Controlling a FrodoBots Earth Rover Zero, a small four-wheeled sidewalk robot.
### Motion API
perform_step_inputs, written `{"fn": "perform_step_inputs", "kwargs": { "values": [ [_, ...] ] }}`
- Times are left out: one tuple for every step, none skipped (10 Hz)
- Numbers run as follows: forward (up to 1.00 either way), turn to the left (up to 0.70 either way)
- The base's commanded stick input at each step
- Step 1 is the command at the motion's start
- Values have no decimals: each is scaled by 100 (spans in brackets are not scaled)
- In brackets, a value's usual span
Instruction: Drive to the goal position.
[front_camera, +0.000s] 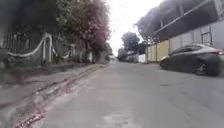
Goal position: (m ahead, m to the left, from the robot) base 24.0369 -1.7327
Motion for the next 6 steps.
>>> {"fn": "perform_step_inputs", "kwargs": {
  "values": [
    [70, -16],
    [70, -28],
    [70, -12],
    [70, 0],
    [70, 0],
    [70, 0]
  ]
}}
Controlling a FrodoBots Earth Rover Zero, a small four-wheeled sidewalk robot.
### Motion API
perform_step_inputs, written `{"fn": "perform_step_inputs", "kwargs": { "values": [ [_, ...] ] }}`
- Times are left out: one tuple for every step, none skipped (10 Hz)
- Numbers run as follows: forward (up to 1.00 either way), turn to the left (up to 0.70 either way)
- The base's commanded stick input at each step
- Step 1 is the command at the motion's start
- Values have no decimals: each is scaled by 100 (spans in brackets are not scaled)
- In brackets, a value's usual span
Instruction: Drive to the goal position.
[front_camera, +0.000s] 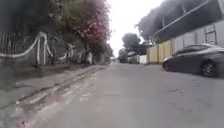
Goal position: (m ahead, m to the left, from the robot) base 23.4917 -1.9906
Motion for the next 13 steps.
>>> {"fn": "perform_step_inputs", "kwargs": {
  "values": [
    [70, 0],
    [70, 0],
    [70, 0],
    [70, 0],
    [70, 0],
    [70, 0],
    [70, 0],
    [70, 0],
    [70, 0],
    [70, 0],
    [70, 0],
    [70, 0],
    [70, 0]
  ]
}}
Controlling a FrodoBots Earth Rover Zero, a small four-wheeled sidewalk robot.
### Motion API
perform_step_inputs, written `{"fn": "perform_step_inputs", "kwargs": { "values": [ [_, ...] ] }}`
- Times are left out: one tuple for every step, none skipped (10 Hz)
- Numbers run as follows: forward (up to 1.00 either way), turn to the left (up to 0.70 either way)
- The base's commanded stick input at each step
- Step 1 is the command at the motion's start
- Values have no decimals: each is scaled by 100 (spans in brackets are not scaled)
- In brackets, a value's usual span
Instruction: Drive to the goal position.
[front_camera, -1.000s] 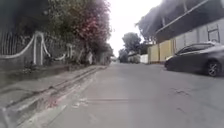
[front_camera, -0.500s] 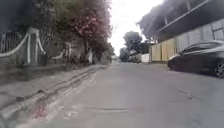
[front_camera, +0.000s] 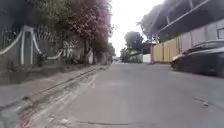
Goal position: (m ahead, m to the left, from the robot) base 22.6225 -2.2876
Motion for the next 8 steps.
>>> {"fn": "perform_step_inputs", "kwargs": {
  "values": [
    [70, 0],
    [70, 0],
    [70, 0],
    [70, 0],
    [70, 0],
    [70, 0],
    [70, 0],
    [70, 0]
  ]
}}
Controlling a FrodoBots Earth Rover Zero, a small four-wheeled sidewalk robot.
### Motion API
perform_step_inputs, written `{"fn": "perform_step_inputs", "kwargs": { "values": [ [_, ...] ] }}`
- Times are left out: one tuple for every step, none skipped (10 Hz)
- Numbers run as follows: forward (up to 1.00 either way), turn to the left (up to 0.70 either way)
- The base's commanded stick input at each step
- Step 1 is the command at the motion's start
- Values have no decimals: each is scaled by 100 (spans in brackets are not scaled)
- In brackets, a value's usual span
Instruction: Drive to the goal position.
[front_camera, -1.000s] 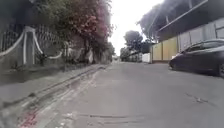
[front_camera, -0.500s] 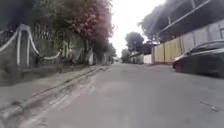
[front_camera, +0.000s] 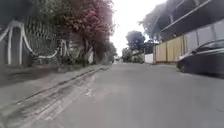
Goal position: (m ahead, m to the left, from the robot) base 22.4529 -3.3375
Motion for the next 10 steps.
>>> {"fn": "perform_step_inputs", "kwargs": {
  "values": [
    [70, 0],
    [70, 0],
    [70, 0],
    [70, 0],
    [70, 0],
    [70, 0],
    [70, 0],
    [70, 0],
    [70, 0],
    [70, 0]
  ]
}}
